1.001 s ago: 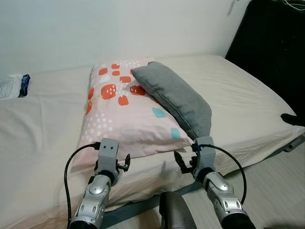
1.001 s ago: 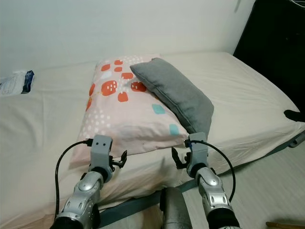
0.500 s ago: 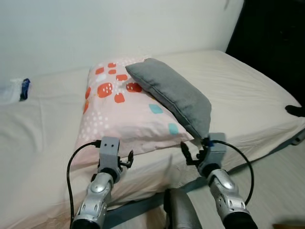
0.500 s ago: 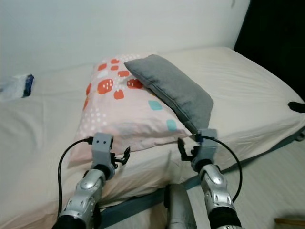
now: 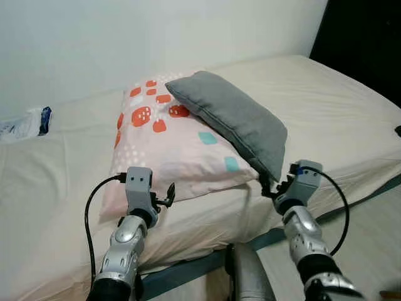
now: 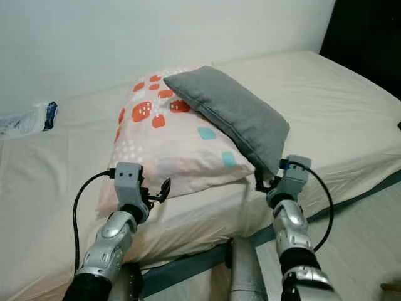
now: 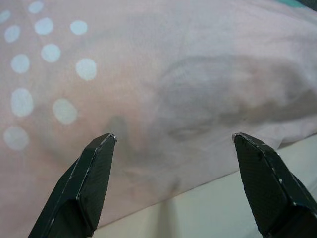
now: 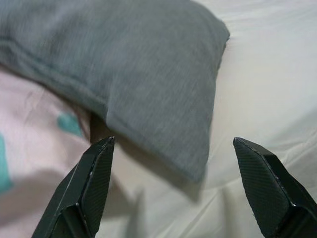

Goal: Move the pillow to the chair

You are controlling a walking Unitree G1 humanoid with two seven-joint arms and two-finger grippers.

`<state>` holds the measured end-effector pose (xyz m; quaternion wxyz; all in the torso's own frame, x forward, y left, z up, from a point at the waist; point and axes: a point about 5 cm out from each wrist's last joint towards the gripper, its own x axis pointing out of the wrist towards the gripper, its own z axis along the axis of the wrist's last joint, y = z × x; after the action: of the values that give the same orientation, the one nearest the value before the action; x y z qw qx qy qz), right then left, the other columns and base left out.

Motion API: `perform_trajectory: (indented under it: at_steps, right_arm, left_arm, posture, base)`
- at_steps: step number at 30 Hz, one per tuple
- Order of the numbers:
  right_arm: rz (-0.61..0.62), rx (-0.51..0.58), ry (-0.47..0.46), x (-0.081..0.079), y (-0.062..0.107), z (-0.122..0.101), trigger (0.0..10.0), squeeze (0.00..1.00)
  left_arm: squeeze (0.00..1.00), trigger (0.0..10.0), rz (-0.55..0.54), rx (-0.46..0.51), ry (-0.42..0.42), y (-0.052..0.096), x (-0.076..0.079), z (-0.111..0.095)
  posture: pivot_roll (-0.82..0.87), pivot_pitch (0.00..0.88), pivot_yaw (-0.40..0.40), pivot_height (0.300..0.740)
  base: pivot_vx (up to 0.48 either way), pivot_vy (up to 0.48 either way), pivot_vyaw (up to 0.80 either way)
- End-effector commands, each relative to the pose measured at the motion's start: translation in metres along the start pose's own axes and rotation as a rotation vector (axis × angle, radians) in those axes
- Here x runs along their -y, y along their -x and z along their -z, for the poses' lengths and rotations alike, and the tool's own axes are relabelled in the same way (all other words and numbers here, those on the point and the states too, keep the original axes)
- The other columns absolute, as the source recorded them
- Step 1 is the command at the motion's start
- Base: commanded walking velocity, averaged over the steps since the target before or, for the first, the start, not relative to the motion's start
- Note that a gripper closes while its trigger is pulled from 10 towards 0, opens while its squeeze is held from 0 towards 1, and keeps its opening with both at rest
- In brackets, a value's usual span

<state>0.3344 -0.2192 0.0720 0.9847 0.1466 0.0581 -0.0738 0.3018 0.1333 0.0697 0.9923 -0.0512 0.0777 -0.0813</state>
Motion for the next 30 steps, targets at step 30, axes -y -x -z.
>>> perform_trajectory:
  at_steps: [30]
  right_arm:
    - [-0.075,-0.069,-0.171,-0.017,-0.018,-0.008,10.0,0.0]
  left_arm:
    - [0.0,10.0,-0.078,-0.122,0.08,-0.009,-0.002,0.008]
  posture:
    - [-0.13,0.12,0.027,0.561]
  base:
    - [0.0,0.0,0.0]
